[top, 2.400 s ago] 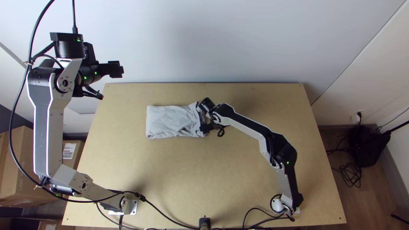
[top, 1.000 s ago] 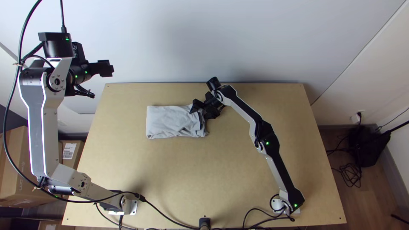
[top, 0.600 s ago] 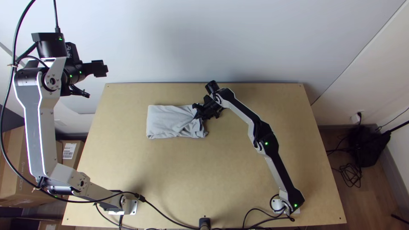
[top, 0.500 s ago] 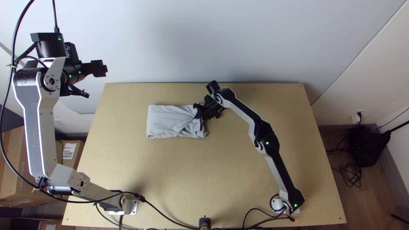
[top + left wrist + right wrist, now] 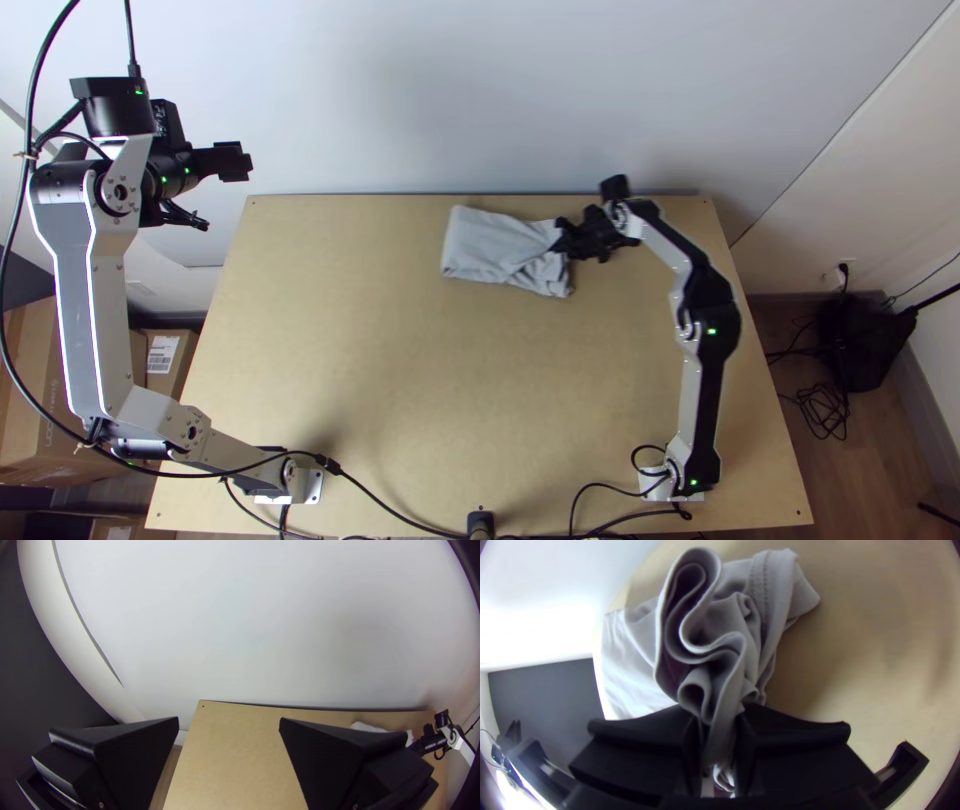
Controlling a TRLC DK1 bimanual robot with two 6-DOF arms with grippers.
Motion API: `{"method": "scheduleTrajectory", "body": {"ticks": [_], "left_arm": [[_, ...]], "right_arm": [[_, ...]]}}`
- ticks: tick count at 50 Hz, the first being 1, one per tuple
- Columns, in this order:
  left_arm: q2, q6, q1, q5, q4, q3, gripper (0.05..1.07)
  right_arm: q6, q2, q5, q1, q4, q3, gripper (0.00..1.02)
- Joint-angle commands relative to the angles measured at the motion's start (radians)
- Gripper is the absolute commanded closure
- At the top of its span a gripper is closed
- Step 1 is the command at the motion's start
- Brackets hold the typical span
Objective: Fold the t-shirt
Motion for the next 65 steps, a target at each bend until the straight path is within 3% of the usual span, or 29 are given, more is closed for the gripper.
{"method": "scheduleTrajectory", "body": {"ticks": [1, 9, 19, 22, 35, 37, 41, 42, 46, 59, 65], "left_arm": [[-0.035, 0.009, 0.005, 0.024, 0.011, 0.001, 0.10], [-0.032, 0.012, -0.006, 0.026, 0.020, 0.003, 0.10], [-0.032, 0.017, -0.008, 0.031, 0.028, 0.003, 0.10], [-0.032, 0.017, -0.006, 0.032, 0.028, 0.003, 0.10], [-0.032, 0.015, -0.006, 0.032, 0.023, 0.001, 0.10], [-0.032, 0.015, -0.006, 0.034, 0.022, 0.000, 0.10], [-0.034, 0.013, -0.006, 0.052, 0.019, -0.003, 0.10], [-0.034, 0.012, -0.006, 0.058, 0.019, -0.003, 0.10], [-0.035, 0.004, 0.000, 0.089, 0.016, -0.008, 0.10], [-0.086, -0.023, -0.005, 0.219, 0.019, -0.008, 0.10], [-0.132, -0.026, -0.008, 0.273, 0.026, -0.008, 0.10]], "right_arm": [[-0.058, -0.096, 0.014, -0.107, 0.039, -0.089, 1.00], [-0.130, -0.128, 0.011, -0.281, 0.044, -0.132, 1.00], [-0.293, -0.140, 0.009, -0.465, 0.027, -0.167, 1.00], [-0.359, -0.140, 0.009, -0.511, 0.016, -0.170, 1.00], [-0.512, -0.099, 0.011, -0.671, 0.016, -0.138, 0.99], [-0.563, -0.096, 0.017, -0.682, 0.016, -0.135, 0.84], [-0.644, -0.085, 0.062, -0.697, 0.016, -0.120, 0.09], [-0.655, -0.079, 0.069, -0.705, 0.012, -0.108, 0.02], [-0.711, -0.079, 0.074, -0.726, -0.008, -0.065, 0.03], [-0.714, -0.209, 0.092, -0.794, 0.021, 0.023, 0.03], [-0.707, -0.370, 0.092, -0.797, 0.111, -0.028, 0.03]]}}
